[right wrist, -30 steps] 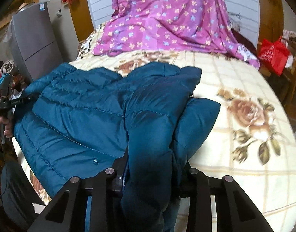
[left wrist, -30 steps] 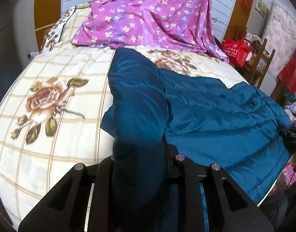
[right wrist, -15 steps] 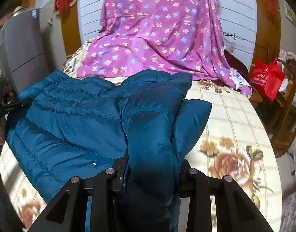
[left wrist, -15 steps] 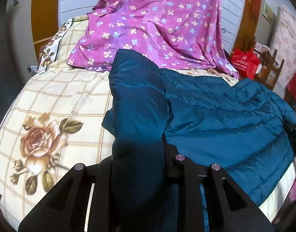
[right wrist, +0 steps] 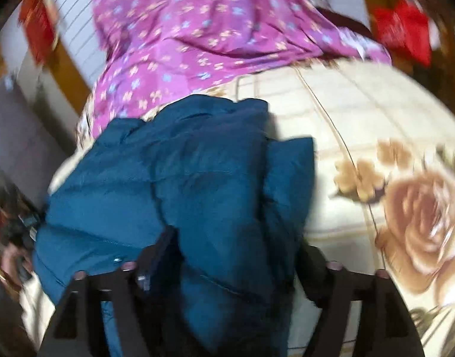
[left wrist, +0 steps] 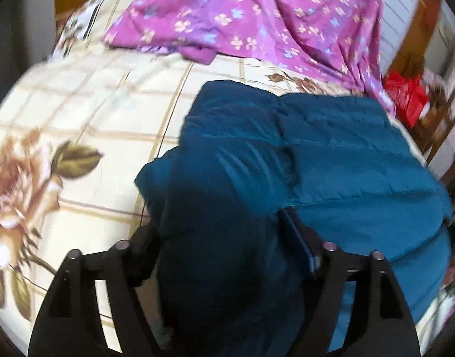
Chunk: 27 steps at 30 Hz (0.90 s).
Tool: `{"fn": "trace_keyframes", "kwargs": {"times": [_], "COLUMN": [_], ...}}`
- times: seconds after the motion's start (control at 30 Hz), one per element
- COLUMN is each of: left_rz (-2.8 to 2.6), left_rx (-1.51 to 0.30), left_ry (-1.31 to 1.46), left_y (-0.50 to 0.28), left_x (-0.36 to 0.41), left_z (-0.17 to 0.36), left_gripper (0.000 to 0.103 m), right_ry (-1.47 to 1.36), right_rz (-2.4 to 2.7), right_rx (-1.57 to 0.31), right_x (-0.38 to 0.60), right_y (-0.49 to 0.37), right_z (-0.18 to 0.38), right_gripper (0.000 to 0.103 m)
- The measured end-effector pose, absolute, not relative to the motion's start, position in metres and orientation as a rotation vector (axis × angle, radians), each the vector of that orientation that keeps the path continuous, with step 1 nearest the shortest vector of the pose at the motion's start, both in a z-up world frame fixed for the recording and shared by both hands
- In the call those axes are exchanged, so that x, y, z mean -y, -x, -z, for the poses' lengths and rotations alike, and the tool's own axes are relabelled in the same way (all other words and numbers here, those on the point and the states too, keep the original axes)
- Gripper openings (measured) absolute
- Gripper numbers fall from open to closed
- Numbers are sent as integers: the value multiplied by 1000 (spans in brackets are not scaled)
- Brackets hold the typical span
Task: Fold large clothes
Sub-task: 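Press the folded bundle flat with both grippers, smoothing its top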
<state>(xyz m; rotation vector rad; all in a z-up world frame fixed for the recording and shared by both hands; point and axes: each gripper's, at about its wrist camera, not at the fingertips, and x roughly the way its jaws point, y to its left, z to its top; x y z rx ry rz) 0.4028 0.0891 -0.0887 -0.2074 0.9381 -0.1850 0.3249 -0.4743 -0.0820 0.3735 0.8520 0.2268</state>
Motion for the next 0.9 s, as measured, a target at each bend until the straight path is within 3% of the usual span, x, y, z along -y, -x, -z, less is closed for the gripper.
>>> {"fn": "trace_keyframes", "kwargs": {"times": [0.1,0.23,0.37,0.47,0.57,0.7,0.87,0.9], "left_rz": [163,72,98,112,49,-17,-14,-17], "left_rx": [-927,-781,-660,-683,-858,-883,-892,-895], "left_ry": [258,195,157,81,24,82,123,119], "left_y": [-400,-387,-391,-410,-438,-439,-440,-439], "left_x": [-105,-114,-84,-49,-31,-42,-47,-47], "left_z": [79,36,-3,5,48,80,84,83], "left_gripper": [77,77,77,77,77,77,79,79], "right_ry": [-432,-339,-211,-223,-225,-196,-281,-303], "right_rz": [-222,-148,-13,-5,10,70,27,24], "right_rx": [-873,-819,-737,-749,-808,-899,-916,-938], "right_x": [485,491,471,436,411,409,429,432], "right_y": [-321,-307,-309,-328,-355,-372,-376,-378], "right_z": [78,40,-8,-20,1,47,69,72], "right_gripper": [76,76,76,76,76,78,100,100]}}
